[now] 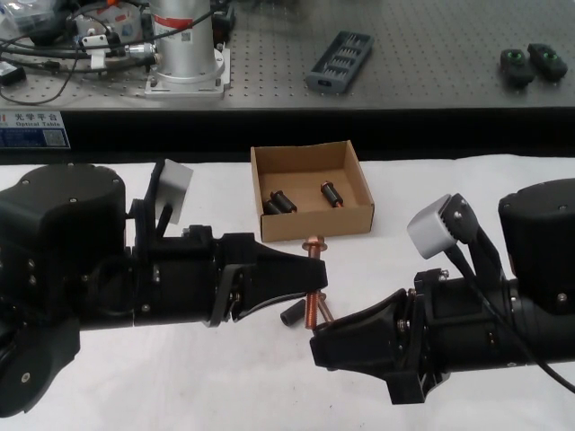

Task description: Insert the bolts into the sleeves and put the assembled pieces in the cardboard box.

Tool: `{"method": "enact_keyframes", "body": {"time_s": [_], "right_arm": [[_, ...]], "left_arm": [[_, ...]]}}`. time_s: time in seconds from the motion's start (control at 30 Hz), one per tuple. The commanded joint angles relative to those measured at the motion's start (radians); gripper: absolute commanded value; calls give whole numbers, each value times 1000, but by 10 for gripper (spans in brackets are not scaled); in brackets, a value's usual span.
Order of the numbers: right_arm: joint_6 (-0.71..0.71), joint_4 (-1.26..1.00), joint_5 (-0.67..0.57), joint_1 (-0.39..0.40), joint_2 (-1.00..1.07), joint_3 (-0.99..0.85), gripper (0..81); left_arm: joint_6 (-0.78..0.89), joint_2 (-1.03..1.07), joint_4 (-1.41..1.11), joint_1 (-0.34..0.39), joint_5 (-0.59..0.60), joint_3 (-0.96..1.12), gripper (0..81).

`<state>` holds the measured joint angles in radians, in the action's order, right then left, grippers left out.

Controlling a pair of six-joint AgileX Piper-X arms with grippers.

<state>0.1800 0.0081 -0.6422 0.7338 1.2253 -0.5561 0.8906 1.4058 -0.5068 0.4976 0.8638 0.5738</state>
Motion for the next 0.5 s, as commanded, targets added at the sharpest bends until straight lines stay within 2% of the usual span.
{"method": "enact_keyframes", "body": {"time_s": [0.0,0.47], "right_arm": [[2,-21,-28,-6,-12,-3,43],[7,-21,-45,-1,-12,-3,43]], "left_arm": [[-15,-4,-10,3,19,12,65],[-34,-4,-10,3,12,12,65]]}}
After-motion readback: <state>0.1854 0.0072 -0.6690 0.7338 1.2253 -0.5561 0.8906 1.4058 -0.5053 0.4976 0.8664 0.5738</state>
